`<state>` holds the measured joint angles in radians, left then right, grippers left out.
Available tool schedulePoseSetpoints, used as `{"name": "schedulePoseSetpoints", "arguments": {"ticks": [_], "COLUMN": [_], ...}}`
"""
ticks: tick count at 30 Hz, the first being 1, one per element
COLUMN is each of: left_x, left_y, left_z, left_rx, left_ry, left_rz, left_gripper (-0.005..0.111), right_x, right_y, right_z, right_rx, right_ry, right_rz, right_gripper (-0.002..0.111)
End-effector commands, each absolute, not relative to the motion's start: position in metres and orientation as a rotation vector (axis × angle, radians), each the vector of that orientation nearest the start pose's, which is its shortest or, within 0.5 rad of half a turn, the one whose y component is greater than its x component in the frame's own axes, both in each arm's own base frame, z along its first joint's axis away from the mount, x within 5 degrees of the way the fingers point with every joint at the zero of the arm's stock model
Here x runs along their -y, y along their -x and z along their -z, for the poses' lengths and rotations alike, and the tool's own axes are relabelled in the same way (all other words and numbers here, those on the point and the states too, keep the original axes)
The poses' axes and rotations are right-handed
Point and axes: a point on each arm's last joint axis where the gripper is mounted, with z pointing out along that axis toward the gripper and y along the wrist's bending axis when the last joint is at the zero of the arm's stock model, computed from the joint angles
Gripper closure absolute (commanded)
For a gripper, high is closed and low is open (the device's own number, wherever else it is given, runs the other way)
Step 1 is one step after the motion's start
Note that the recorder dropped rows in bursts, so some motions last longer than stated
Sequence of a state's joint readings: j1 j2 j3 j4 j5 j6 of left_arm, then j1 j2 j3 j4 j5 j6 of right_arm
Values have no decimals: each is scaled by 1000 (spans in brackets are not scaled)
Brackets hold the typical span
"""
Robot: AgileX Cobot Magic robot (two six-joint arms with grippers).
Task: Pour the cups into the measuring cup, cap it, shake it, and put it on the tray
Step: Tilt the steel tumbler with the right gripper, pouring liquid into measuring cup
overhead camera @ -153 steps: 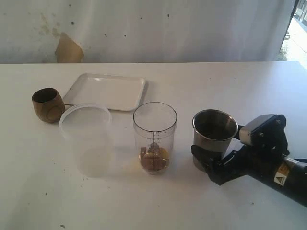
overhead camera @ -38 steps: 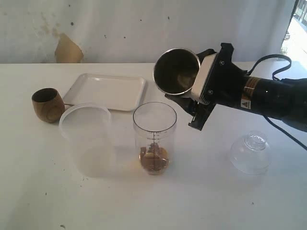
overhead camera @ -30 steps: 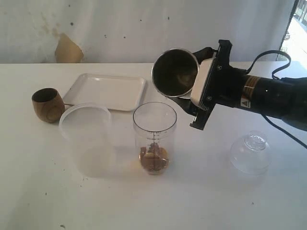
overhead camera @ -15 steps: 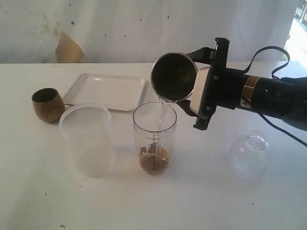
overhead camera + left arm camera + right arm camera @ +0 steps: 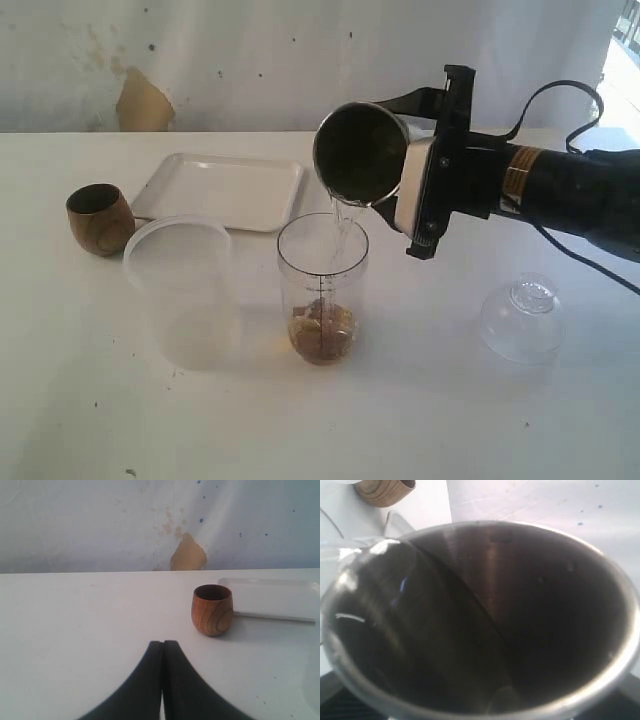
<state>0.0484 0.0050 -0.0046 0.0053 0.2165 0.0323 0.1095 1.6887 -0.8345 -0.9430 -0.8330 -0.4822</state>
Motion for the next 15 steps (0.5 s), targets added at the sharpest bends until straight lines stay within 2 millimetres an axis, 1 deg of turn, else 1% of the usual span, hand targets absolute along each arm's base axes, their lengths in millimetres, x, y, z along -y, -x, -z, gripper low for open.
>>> {"name": "schedulePoseSetpoints", "arguments": {"ticks": [1,4,7,11,15], "left_x": [-3,-3,-3,-3,-3], "left_y": [-56,-56,-56,-56,-56], "left_z": [-194,-194,-194,-194,-194], "left_rx": [-1693,-1693,-1693,-1693,-1693], "left_ry": [13,13,13,13,13], "left_rz": [-64,-64,-64,-64,-64], "left_gripper": [107,107,107,107,107], "right_x": [-92,-92,-92,-91,-91], "right_y": [-332,-331,-329,-329,-330], "right_z": [-238,-240,-249,-255,-254], "right_rx": [-948,-929,-901,-887,-866], "right_ry": [1370,1378,1374,1375,1402], "right_rz": [304,324,348,372,411], "right_gripper": [108,108,108,108,108]}}
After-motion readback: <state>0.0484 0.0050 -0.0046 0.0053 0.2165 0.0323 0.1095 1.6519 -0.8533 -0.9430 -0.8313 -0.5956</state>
